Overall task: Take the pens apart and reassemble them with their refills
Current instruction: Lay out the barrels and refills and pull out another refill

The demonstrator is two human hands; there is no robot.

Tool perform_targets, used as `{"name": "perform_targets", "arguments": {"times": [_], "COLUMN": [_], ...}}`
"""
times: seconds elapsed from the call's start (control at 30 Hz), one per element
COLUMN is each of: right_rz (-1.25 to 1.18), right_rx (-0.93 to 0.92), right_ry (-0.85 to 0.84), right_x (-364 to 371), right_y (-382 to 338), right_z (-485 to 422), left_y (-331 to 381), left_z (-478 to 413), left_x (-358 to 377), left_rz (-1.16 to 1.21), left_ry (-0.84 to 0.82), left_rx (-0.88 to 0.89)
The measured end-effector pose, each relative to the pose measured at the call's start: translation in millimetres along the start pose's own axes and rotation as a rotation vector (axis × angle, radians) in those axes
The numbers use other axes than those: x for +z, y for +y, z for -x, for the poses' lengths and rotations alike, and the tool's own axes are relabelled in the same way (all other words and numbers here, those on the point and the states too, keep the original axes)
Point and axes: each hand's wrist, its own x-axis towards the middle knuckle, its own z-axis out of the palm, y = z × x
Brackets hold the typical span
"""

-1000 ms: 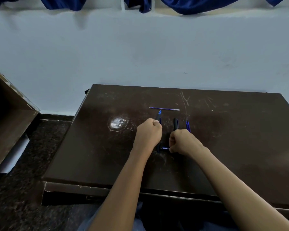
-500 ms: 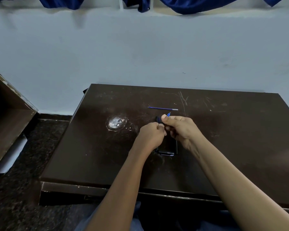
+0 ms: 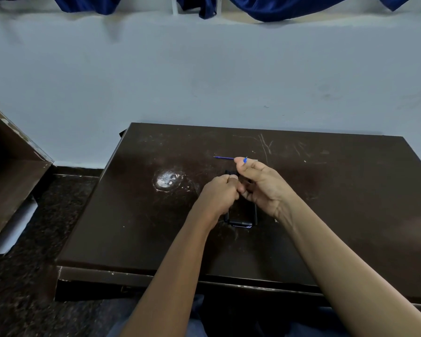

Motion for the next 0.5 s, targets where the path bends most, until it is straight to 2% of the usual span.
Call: {"name": "perform_targets", "arguments": {"times": [0.23, 0.4, 0.5], "right_rz": [-0.063, -0.122, -0.129], "right_rx": [0.01, -0.022, 0.001], "right_ry": [-0.068, -0.024, -0.057], "right_x": [1.9, 3.1, 0.5], "right_y": [-1.1, -0.2, -1.0], "right_z": [0.1, 0.6, -2.4], "left_y": [-3.8, -4.7, -6.0], "left_z": [-3.2, -4.8, -6.2], "left_x": [0.6, 1.3, 1.0], "left_rz": [0.008, -0.015, -0.017], "left_ry": [0.039, 0.039, 0.062], "left_rx": [0.027, 0.018, 0.016]}}
